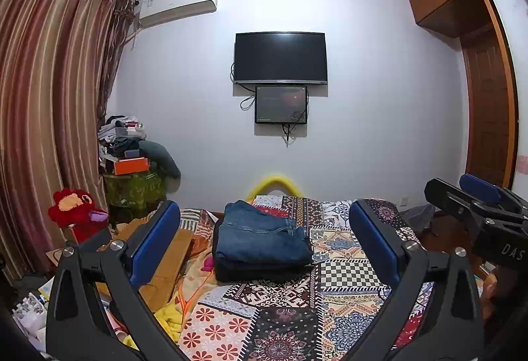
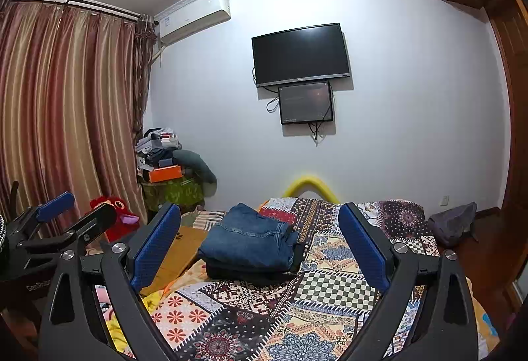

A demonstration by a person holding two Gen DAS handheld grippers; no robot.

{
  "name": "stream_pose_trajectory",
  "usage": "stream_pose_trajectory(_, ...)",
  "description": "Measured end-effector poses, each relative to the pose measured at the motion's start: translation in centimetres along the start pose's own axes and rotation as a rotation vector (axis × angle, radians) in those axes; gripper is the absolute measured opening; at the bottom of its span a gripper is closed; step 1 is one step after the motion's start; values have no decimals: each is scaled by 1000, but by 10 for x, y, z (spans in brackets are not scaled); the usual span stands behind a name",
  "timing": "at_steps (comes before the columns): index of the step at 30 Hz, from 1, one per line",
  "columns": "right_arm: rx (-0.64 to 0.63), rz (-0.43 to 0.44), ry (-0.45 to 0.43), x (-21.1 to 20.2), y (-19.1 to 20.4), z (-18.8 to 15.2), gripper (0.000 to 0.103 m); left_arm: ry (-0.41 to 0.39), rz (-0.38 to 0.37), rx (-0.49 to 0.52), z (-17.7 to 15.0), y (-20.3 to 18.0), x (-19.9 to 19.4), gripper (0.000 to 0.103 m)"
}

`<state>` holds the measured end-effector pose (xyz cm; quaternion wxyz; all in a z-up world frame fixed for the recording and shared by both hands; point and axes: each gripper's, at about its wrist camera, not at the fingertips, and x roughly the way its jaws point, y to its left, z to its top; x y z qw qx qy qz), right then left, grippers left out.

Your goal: Fold large clothes

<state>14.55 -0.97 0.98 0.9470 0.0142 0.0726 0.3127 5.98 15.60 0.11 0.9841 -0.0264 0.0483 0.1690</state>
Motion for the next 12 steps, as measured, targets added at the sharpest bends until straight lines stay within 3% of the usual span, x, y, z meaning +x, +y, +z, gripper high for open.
stream_pose_trajectory(12, 6, 4, 10, 3, 0, 0, 96, 3, -7, 6, -2, -3, -1, 103)
